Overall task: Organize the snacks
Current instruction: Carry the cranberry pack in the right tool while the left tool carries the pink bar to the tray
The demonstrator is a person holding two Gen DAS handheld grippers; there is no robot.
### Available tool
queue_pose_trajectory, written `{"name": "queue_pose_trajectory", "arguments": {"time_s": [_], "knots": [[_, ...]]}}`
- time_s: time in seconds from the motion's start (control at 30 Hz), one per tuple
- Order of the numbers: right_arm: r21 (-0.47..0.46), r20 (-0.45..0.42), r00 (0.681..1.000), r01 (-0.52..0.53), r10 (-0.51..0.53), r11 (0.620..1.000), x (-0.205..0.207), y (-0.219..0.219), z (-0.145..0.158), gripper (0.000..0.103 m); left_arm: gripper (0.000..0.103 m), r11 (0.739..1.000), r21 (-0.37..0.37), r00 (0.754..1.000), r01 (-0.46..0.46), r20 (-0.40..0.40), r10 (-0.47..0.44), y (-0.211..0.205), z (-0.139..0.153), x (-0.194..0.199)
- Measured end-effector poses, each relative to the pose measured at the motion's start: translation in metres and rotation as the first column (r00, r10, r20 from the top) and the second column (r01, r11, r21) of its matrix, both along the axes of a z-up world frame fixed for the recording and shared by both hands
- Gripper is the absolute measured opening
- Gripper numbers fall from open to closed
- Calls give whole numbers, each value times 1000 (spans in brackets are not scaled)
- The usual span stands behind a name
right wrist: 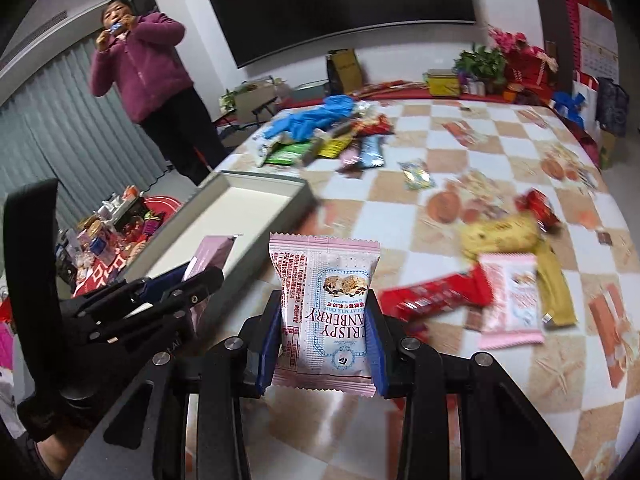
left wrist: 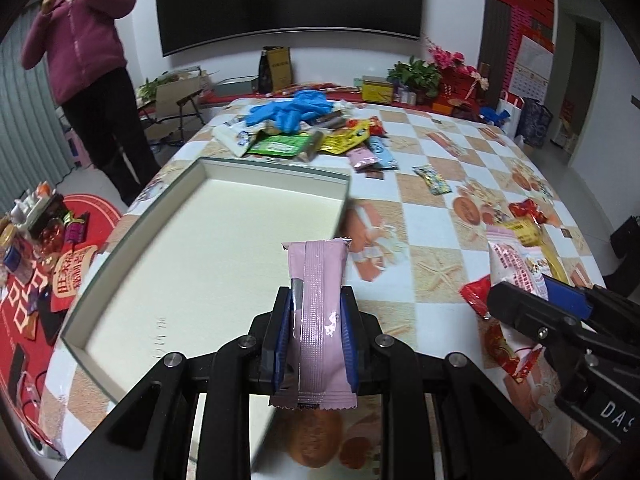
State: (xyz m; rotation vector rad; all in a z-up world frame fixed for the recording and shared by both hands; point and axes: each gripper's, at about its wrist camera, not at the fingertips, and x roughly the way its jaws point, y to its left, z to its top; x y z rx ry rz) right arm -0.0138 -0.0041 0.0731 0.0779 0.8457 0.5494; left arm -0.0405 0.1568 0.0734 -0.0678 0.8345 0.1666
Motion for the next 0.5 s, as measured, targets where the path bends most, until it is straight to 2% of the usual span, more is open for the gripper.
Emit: {"name": "queue_pose_trajectory", "arguments": {"time_s": [0.33, 0.5], "knots": [[21, -1, 996, -86, 86, 996, 6, 59, 10, 39, 25, 997, -26, 996, -72, -44, 71, 54, -6, -2], [0, 9, 998, -68, 68, 998, 9, 80, -9, 39, 25, 999, -22, 999, -47, -21, 47, 32, -14, -9]]}}
